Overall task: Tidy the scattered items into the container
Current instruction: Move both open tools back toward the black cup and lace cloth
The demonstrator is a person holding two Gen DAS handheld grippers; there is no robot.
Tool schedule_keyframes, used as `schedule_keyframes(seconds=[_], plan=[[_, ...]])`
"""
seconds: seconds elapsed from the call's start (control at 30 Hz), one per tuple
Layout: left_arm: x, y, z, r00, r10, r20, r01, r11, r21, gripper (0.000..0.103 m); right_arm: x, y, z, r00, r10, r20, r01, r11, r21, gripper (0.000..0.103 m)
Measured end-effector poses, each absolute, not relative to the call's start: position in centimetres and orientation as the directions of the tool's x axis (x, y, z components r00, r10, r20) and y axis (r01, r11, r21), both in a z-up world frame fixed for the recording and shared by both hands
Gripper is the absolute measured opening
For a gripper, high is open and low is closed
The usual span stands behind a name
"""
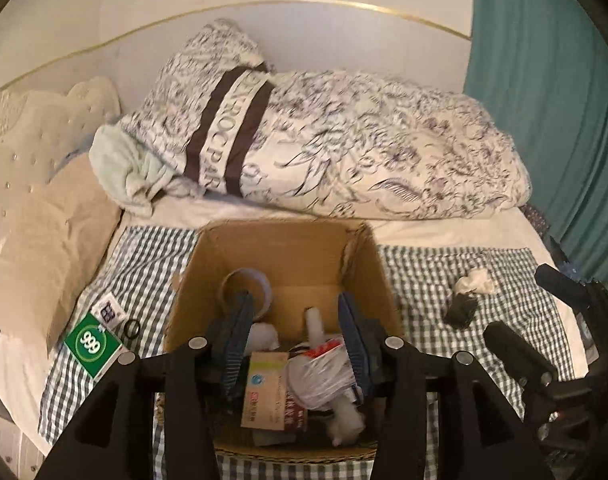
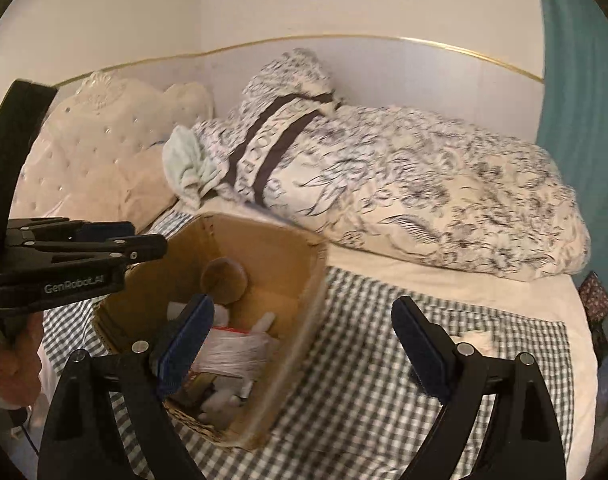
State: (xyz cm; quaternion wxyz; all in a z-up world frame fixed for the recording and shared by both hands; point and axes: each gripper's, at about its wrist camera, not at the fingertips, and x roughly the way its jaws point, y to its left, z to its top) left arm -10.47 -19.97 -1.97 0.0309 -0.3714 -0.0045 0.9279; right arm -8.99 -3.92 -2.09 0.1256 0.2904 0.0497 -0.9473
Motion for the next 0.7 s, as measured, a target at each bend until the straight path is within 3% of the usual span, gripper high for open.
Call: schedule_keyframes(seconds=[0.47,0.7], plan=[[-9.8,-13.1,-1.1,-0.754,0.141,-0.642,-0.151,-0.988,-0.040,0.090,-6.0,8.3,0.8,-0.856,-0.046,-0.515,0.057,-0.998,-0.006,0.094],[-10.0,-10.3,-1.7,-0.746,0.194,-0.637,-0.200,-0.978,-0.064,0.099,-5.5,13.1,1.1,-0.853,-0.005,-0.521,-0.022,-0.999,0.046,0.098]])
